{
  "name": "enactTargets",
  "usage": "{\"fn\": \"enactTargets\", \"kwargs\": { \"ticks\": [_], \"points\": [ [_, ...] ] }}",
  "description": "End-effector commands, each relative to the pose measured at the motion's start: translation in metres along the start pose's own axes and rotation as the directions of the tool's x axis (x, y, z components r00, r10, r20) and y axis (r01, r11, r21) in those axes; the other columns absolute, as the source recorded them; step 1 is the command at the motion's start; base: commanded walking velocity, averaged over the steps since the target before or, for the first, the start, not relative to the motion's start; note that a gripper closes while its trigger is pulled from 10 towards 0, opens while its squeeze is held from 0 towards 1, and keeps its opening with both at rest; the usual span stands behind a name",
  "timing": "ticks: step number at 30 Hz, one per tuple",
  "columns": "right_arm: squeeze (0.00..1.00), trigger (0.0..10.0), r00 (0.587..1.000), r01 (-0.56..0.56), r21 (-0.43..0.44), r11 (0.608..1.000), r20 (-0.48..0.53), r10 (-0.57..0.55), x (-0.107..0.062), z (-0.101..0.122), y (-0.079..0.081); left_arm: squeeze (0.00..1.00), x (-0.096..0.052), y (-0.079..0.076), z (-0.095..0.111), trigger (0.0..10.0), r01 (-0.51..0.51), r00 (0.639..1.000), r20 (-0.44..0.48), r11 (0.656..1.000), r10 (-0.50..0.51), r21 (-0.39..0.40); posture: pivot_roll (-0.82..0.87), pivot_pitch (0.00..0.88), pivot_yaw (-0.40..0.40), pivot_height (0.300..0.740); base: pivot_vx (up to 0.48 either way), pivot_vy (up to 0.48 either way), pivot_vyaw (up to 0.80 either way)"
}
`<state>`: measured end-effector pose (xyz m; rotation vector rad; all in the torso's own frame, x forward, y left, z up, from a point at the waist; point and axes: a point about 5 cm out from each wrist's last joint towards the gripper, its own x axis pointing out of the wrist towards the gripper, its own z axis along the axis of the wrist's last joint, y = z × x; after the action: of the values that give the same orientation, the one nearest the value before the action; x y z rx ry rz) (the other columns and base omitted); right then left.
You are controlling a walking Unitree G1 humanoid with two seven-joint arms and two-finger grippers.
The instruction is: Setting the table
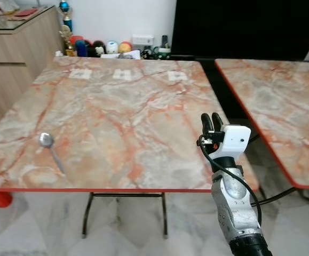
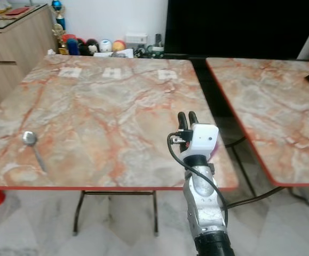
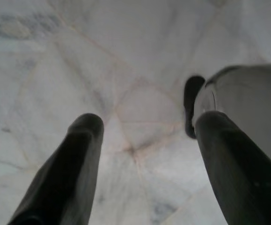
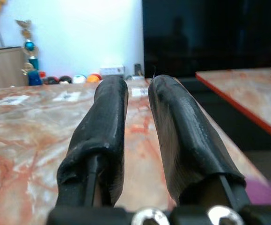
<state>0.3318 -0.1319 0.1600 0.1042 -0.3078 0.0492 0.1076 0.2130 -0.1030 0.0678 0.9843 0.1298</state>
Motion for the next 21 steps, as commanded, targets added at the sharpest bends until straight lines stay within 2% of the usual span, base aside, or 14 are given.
{"fn": "enactTargets", "kwargs": {
  "ticks": [1, 21],
  "points": [
    [0.00, 10.0, 1.000, 0.014, 0.000, 1.000, -0.009, -0.014, -0.0009, -0.0014, -0.0033, 0.00, -0.0017, 0.0049, -0.0051, 10.0, -0.015, 1.000, -0.018, 1.000, 0.015, -0.002, 0.05, 0.078, -0.036, 0.740, 0.000, 0.480, 0.00],
    [0.00, 10.0, 1.000, 0.008, 0.004, 1.000, -0.018, -0.008, 0.0000, -0.0027, -0.0007, 0.00, -0.0017, 0.0046, -0.0053, 10.0, -0.017, 1.000, -0.020, 1.000, 0.017, -0.007, 0.06, 0.091, -0.040, 0.740, 0.000, 0.480, 0.00]
  ]
}}
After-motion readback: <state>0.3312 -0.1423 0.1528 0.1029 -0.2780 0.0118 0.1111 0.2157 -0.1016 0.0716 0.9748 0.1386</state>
